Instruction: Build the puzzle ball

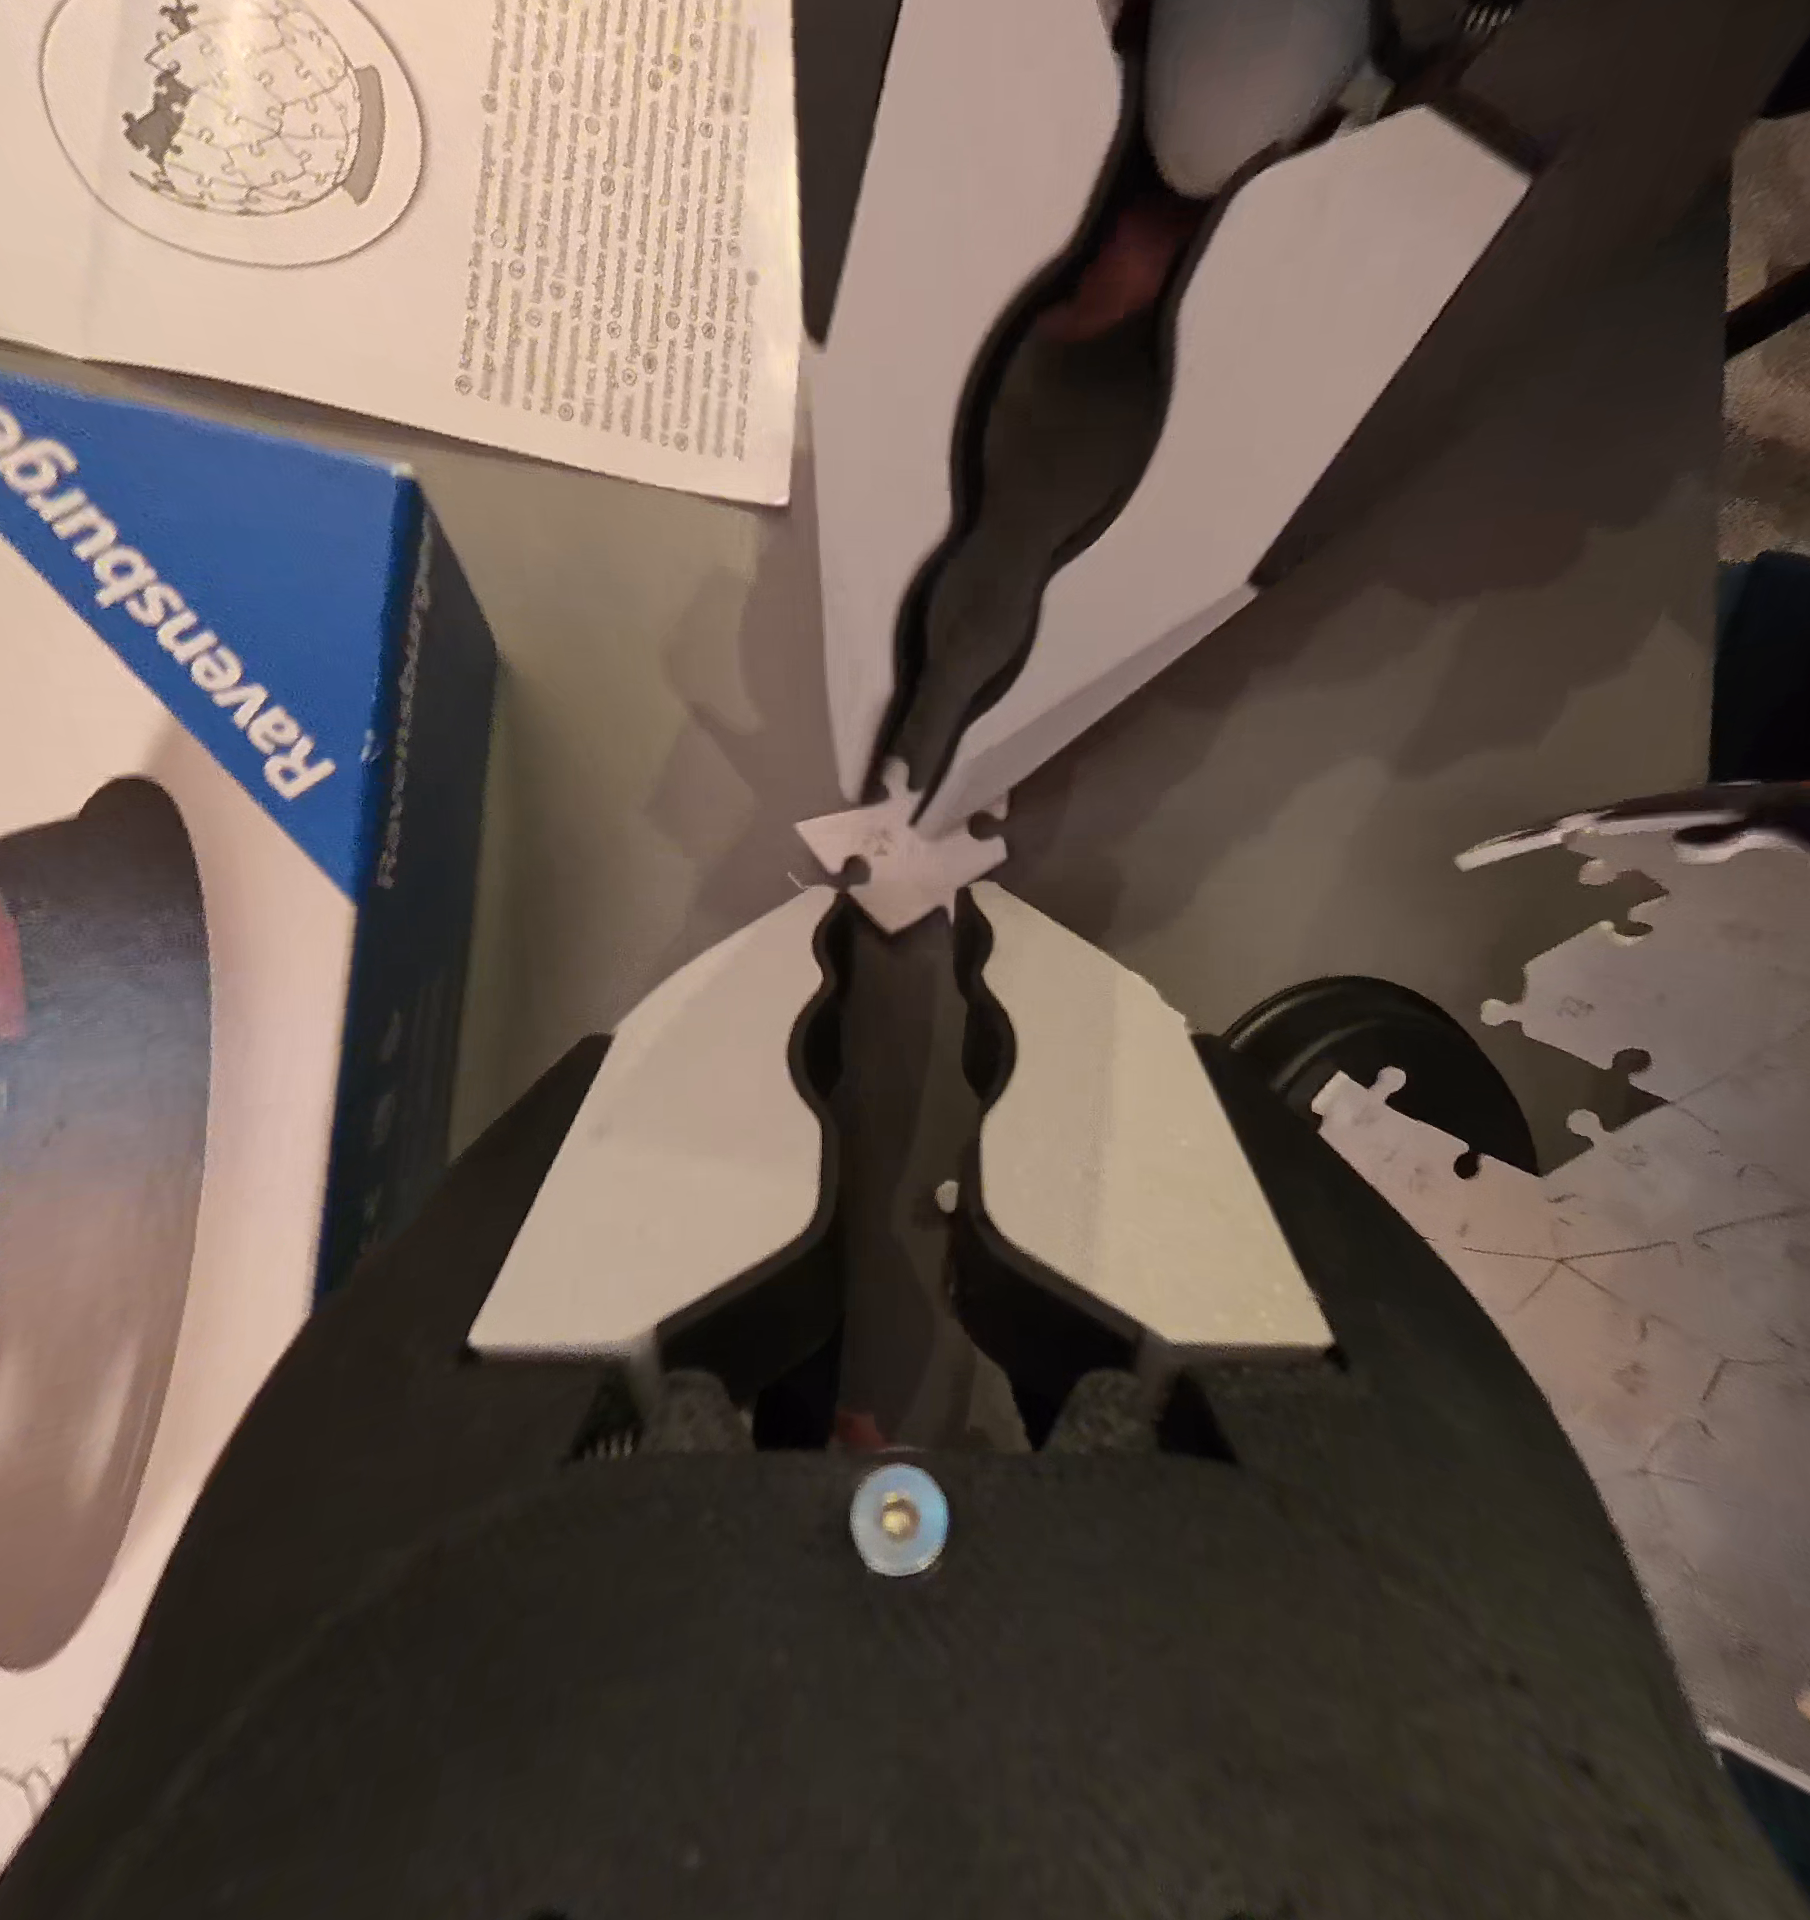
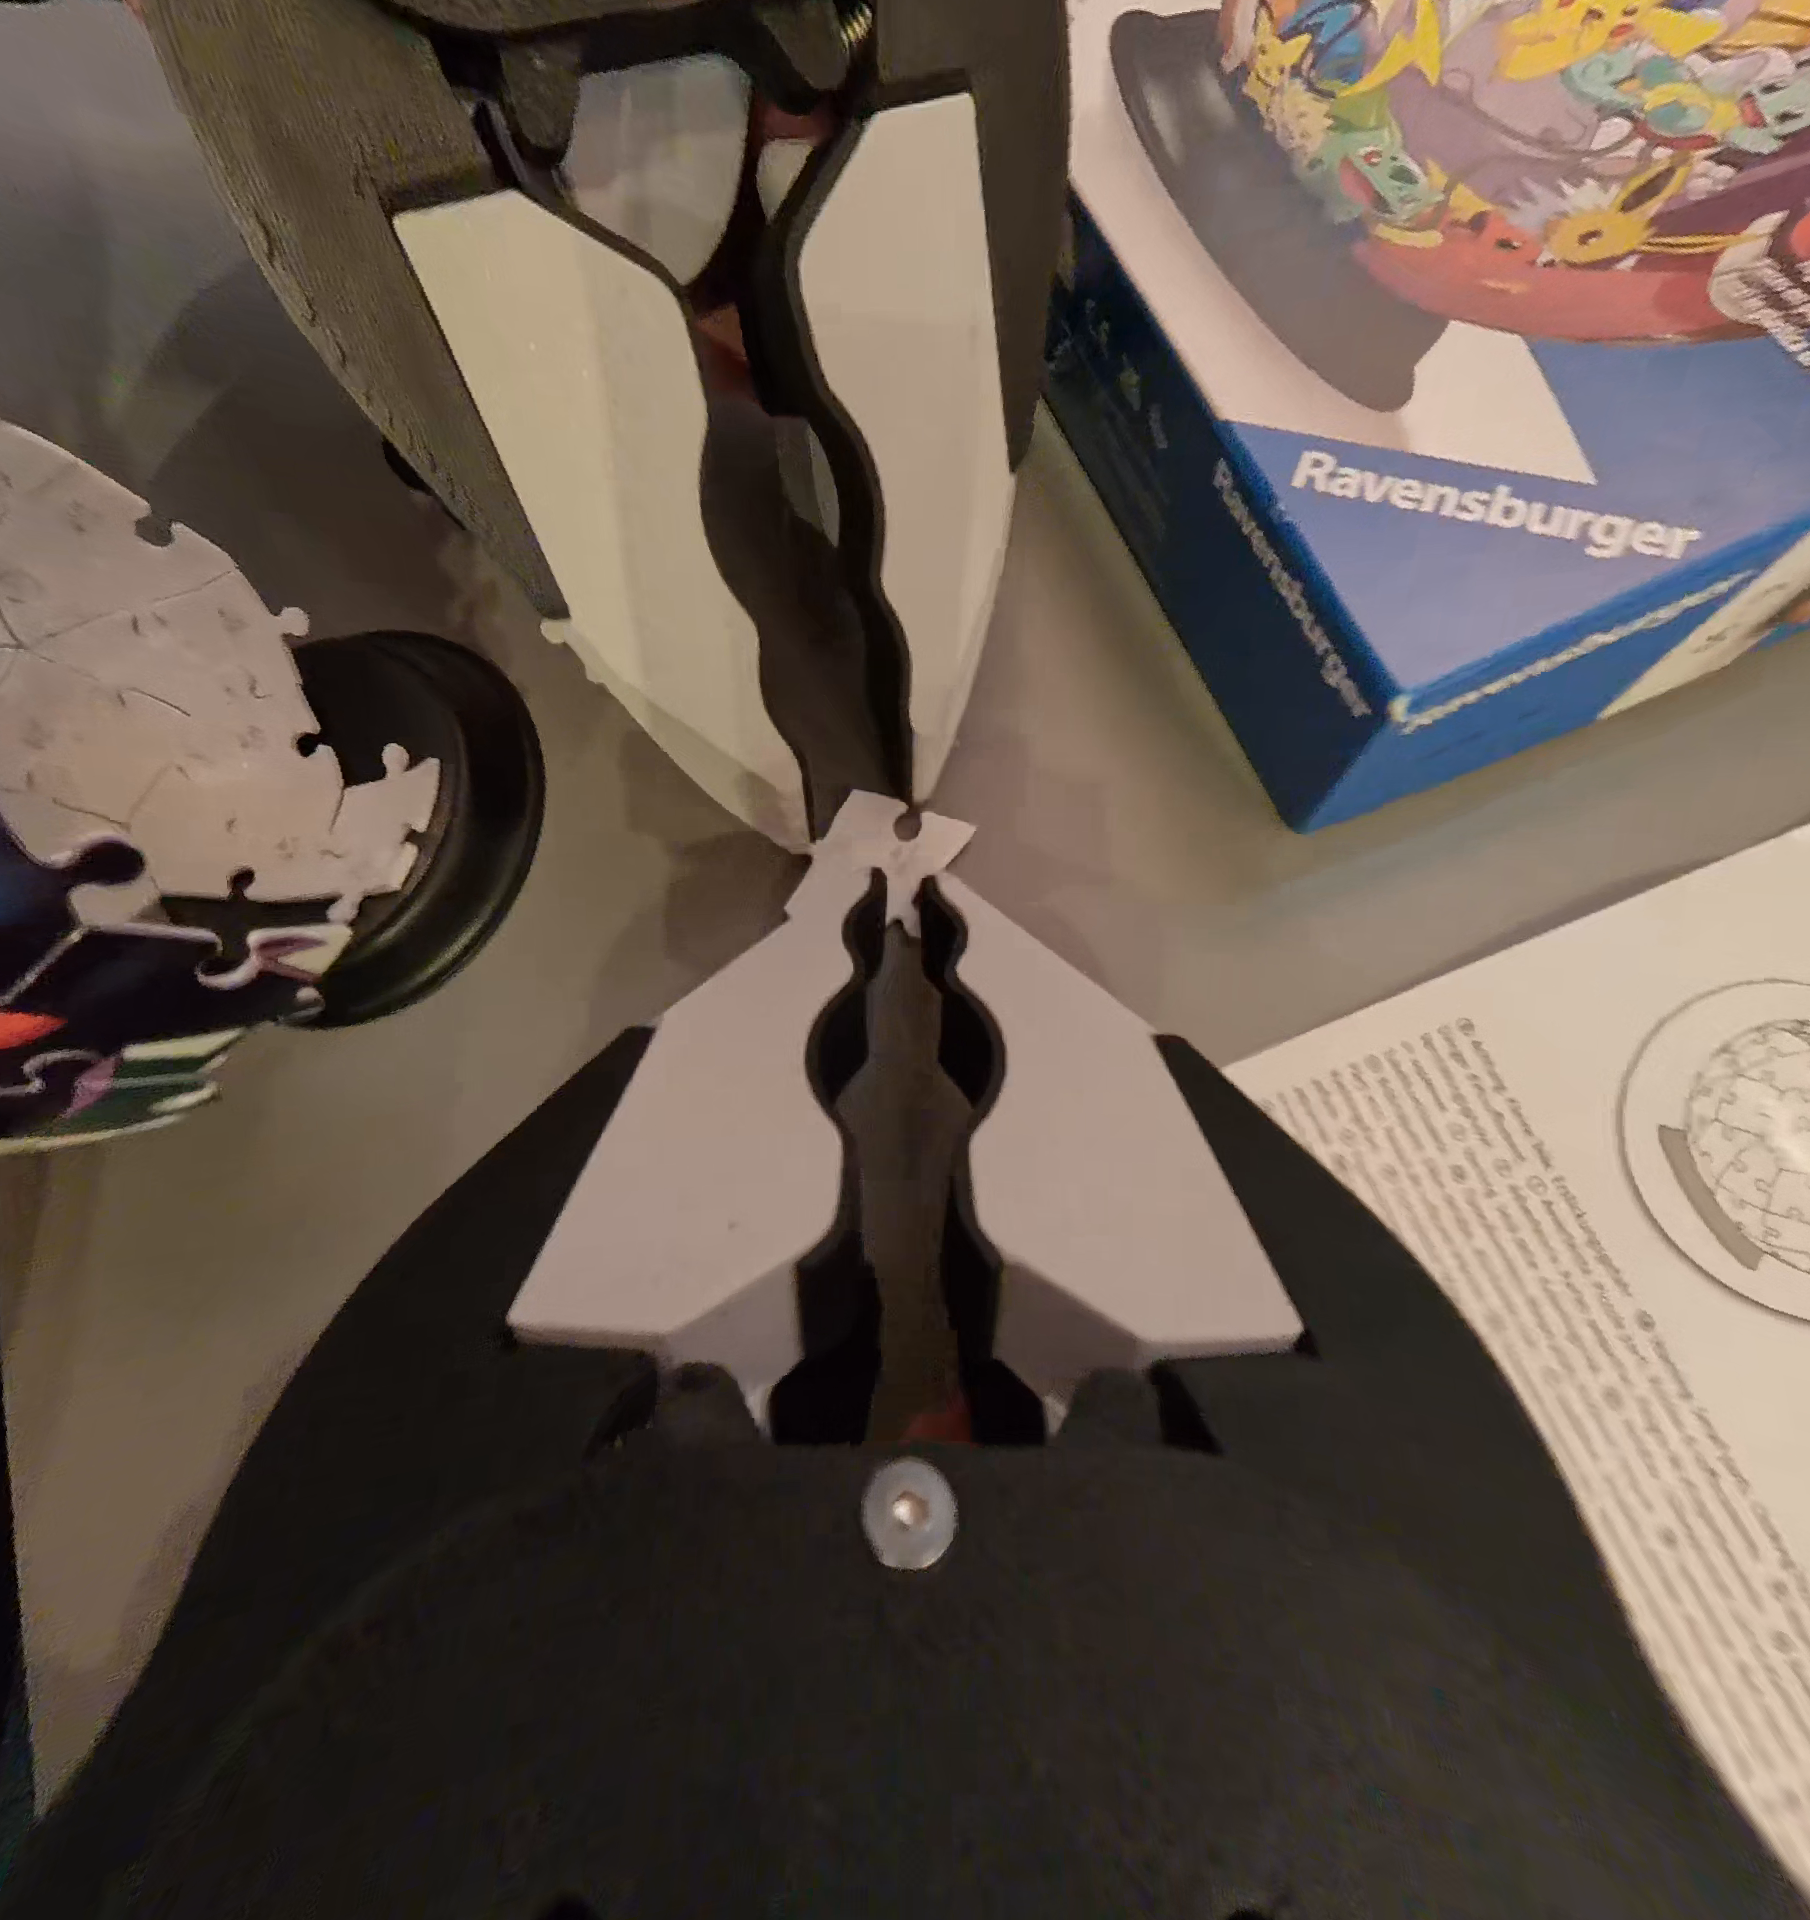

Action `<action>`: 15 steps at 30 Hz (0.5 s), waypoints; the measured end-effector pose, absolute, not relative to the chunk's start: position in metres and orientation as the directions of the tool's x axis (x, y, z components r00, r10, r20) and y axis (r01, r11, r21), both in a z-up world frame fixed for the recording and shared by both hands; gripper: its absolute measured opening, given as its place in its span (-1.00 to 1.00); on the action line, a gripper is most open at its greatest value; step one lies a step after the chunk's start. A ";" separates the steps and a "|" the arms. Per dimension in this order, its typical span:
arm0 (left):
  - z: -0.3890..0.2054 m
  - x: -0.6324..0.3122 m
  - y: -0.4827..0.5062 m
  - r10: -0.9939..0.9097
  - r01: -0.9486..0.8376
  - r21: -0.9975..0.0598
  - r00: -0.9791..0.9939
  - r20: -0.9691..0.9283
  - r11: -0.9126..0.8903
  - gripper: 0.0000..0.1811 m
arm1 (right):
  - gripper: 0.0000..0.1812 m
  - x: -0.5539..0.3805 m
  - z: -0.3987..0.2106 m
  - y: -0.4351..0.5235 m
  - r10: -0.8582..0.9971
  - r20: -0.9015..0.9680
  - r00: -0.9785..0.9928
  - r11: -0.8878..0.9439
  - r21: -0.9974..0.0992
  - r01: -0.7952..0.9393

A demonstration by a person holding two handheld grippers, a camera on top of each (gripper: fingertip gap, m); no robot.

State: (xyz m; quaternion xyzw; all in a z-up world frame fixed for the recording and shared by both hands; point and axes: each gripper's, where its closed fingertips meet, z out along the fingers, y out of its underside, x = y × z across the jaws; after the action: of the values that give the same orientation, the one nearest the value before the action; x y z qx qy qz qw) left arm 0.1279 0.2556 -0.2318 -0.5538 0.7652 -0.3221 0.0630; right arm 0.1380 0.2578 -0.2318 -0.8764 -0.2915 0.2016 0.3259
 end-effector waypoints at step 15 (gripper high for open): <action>-0.232 0.122 0.259 -0.887 -0.779 -0.569 -0.427 0.175 0.263 -0.71 | -1.00 0.124 -0.222 0.253 0.663 -0.237 0.710 -0.596 -0.741 0.308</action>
State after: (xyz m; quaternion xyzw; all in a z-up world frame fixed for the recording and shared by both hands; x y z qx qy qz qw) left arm 0.1217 0.2585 -0.2321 -0.5277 0.7894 -0.3004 0.0898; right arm 0.1236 0.2531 -0.2220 -0.8565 -0.2835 0.2539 0.3488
